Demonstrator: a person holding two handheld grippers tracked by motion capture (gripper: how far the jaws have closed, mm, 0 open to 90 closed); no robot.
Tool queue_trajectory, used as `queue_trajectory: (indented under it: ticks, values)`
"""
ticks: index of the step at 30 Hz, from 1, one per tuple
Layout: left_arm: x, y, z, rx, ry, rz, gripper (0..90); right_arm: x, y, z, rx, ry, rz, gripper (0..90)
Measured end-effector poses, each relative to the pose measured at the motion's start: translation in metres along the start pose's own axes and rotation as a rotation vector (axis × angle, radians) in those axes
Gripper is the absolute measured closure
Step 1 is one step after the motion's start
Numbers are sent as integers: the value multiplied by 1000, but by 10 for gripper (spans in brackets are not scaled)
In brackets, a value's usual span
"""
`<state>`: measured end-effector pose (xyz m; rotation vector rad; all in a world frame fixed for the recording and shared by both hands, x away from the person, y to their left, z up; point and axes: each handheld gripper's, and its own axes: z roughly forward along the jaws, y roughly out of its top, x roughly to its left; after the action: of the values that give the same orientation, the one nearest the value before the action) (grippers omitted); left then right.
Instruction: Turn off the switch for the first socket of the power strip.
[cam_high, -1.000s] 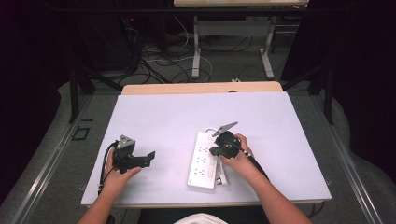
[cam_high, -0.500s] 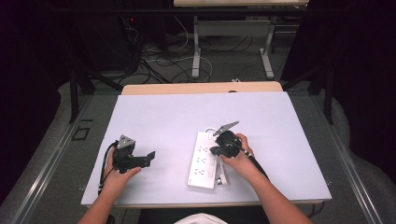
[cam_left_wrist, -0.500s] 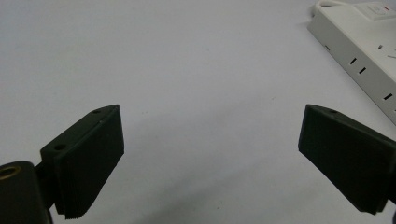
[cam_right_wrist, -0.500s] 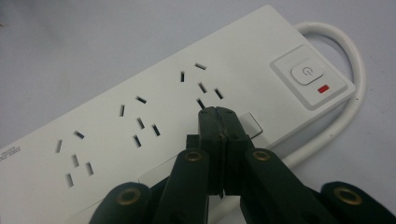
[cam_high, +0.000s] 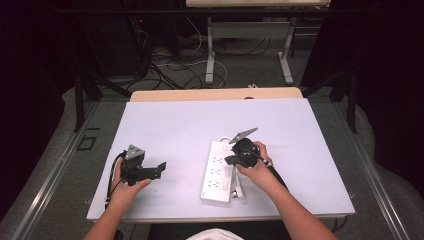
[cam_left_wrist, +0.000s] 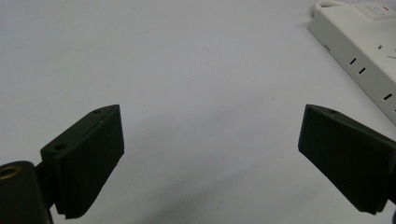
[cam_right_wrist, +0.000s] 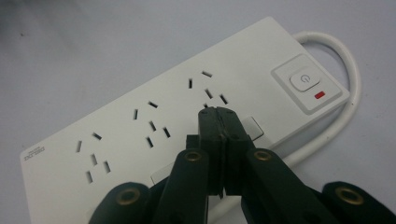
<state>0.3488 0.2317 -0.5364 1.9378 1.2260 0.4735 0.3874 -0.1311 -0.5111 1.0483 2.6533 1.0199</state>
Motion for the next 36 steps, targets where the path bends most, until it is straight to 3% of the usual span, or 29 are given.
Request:
queue_trajectory:
  ticks: [6,11,15,26,27,29,30,34,36]
  values:
    - [0,0,0,-3,0,-2,70,1,1,-2,-4,3,8,890]
    - [0,0,1,-10,2,-3,70,-1,2,-5,14,21,-17,864]
    - [0,0,0,-9,6,-6,70,0,2,-8,25,12,-5,838]
    - [0,0,0,-9,8,-7,70,-6,-3,-14,47,11,-30,790]
    - [0,0,0,-9,8,-7,70,-7,-4,-13,31,5,-25,784]
    - [0,0,0,-9,8,-7,70,-8,-5,-16,44,11,-28,773]
    - [0,0,0,-9,8,-7,70,-6,-5,-18,59,7,-5,767]
    - [0,0,0,-8,8,0,70,-9,-8,-19,38,2,-36,734]
    - [0,0,0,-9,8,-1,70,-9,-8,-22,74,0,-22,711]
